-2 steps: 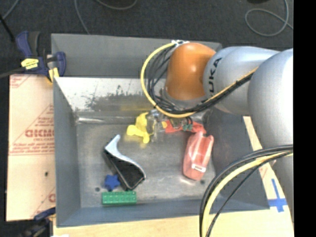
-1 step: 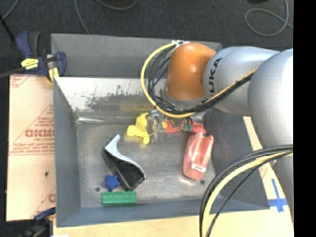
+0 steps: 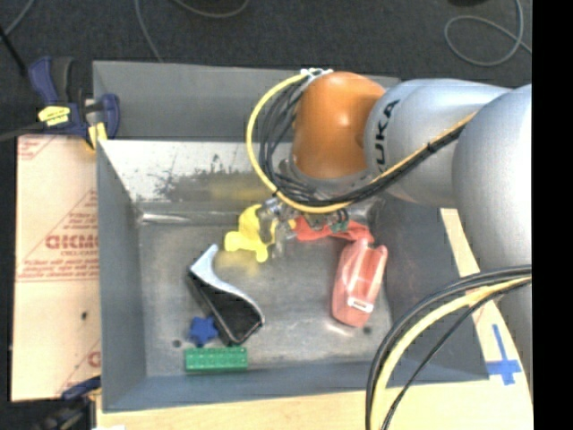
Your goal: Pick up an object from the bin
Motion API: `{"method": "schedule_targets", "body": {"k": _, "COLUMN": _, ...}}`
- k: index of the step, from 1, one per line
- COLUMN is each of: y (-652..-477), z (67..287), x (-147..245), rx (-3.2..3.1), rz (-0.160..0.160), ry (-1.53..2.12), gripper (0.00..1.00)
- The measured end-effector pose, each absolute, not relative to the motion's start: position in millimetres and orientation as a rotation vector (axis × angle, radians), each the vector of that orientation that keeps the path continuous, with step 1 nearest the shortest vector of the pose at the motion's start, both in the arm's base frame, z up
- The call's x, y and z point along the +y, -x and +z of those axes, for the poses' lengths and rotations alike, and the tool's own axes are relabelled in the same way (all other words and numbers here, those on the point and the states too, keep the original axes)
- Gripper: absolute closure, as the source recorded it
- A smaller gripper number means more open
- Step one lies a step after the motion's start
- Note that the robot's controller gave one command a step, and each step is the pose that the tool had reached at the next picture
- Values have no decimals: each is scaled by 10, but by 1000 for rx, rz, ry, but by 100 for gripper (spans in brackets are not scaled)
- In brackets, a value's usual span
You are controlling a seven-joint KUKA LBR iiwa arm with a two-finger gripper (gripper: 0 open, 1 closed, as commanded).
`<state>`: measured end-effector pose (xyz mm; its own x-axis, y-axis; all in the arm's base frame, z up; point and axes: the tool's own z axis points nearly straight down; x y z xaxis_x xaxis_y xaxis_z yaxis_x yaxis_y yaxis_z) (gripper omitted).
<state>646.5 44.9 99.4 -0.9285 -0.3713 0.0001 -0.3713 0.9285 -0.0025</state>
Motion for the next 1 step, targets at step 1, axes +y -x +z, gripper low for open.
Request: {"method": "schedule_targets", "body": {"k": 1, "y": -6387, "z": 1534, "x": 391, "rx": 3001, "rz": 3, "ry": 928, "gripper": 100}}
